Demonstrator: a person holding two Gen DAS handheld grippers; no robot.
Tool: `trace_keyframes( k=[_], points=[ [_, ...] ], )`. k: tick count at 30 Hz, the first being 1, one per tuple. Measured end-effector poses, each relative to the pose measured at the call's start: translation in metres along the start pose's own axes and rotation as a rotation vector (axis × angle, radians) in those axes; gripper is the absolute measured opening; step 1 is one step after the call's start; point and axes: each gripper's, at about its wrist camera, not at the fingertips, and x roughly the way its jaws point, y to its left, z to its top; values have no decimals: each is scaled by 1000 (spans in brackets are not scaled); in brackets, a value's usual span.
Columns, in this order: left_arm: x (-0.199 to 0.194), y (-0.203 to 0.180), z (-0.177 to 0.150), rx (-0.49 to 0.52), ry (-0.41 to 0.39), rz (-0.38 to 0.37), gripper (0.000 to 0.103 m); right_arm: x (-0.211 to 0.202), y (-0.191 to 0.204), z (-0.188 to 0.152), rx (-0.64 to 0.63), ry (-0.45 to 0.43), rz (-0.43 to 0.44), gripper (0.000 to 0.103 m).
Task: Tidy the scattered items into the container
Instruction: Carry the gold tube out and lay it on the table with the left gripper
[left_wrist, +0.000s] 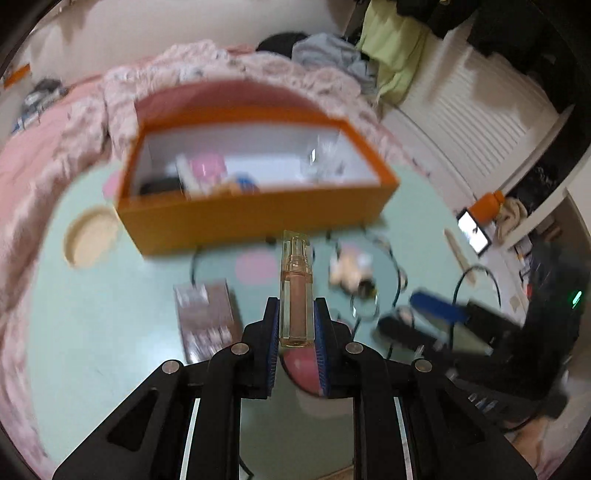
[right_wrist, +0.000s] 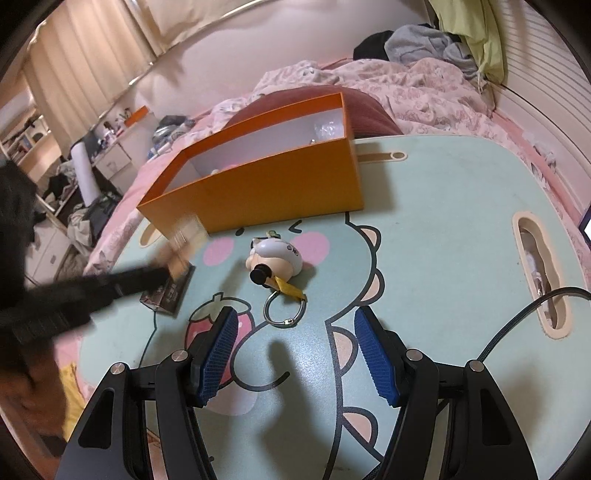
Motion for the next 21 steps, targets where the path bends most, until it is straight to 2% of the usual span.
trace_keyframes(
  k=[3,7,8,13,15,21],
  points=[
    [14,3,-13,-17,24,9,19,0,0,-1,3,1,-3,66],
    [19,4,-16,-32,12,9,19,-1,0,-1,1,0,-5,66],
    [19,5,-16,-38,3,11,21,-1,0,-1,1,0,-5,66],
    [5,6,-17,-33,-50,28,46,0,0,-1,0,0,-5,66],
    [1,6,-21,-31,-55,39,52,0,0,-1,-1,0,-6,66],
    [-19,6,-39,-38,-108,106,52,2,0,0,-17,4,-26,66]
  ],
)
